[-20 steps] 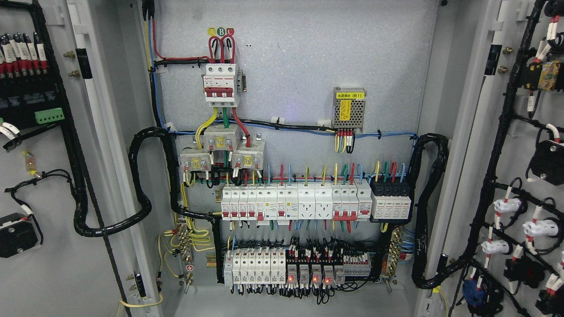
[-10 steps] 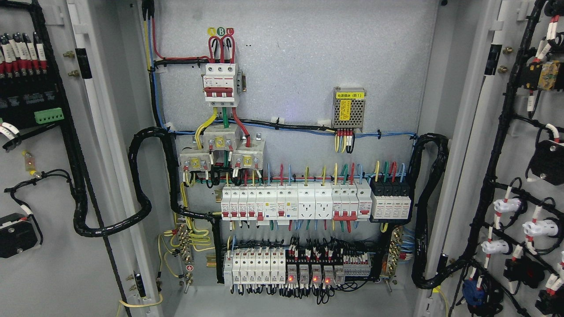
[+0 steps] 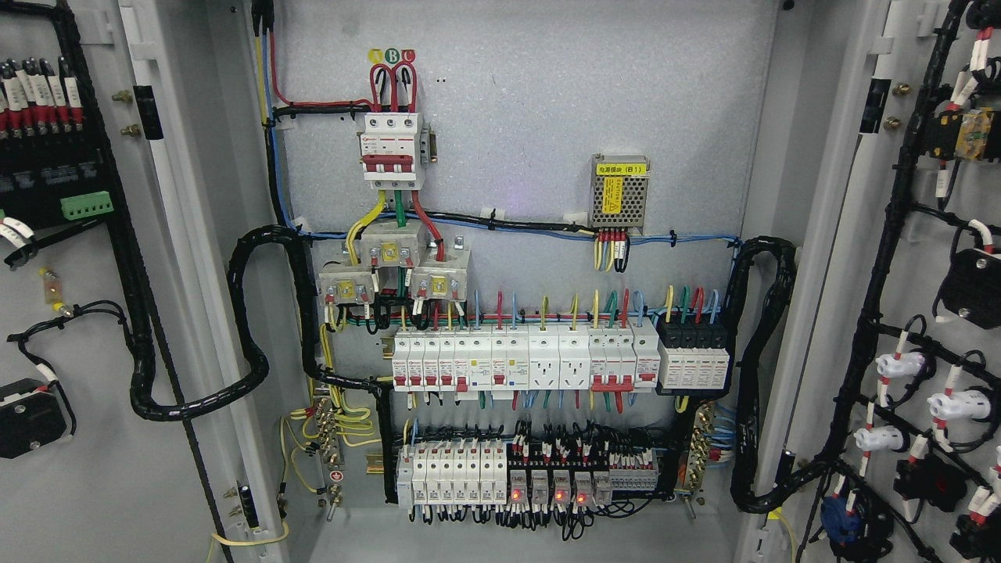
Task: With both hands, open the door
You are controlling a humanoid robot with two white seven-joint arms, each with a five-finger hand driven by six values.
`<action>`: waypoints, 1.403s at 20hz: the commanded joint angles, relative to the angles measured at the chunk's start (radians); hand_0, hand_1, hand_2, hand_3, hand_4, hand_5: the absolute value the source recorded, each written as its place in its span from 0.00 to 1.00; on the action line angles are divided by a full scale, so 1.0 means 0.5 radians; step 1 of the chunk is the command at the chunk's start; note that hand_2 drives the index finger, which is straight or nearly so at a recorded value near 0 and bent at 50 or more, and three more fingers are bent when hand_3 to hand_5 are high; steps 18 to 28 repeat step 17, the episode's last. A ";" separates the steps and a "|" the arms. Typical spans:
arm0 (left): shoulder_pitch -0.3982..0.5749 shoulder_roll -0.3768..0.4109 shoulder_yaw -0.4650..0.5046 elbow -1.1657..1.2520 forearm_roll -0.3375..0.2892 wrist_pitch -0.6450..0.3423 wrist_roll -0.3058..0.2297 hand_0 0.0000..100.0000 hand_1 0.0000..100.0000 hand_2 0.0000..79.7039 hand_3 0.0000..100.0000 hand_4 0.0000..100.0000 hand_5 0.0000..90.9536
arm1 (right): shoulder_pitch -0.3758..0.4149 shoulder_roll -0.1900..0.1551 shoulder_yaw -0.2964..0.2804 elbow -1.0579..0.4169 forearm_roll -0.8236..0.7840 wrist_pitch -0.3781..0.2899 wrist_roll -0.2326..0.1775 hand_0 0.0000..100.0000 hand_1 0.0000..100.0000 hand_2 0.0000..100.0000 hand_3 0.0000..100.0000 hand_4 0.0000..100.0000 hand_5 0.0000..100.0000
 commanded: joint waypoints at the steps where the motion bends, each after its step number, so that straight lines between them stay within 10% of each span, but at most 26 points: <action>1: -0.004 -0.111 -0.187 -0.049 -0.015 -0.008 0.013 0.29 0.00 0.04 0.03 0.03 0.00 | -0.025 0.273 0.198 0.122 0.097 -0.002 -0.064 0.22 0.00 0.00 0.00 0.00 0.00; 28: -0.001 -0.105 -0.157 0.019 -0.015 -0.008 0.013 0.29 0.00 0.04 0.03 0.03 0.00 | -0.105 0.298 0.229 0.125 0.094 -0.008 -0.141 0.22 0.00 0.00 0.00 0.00 0.00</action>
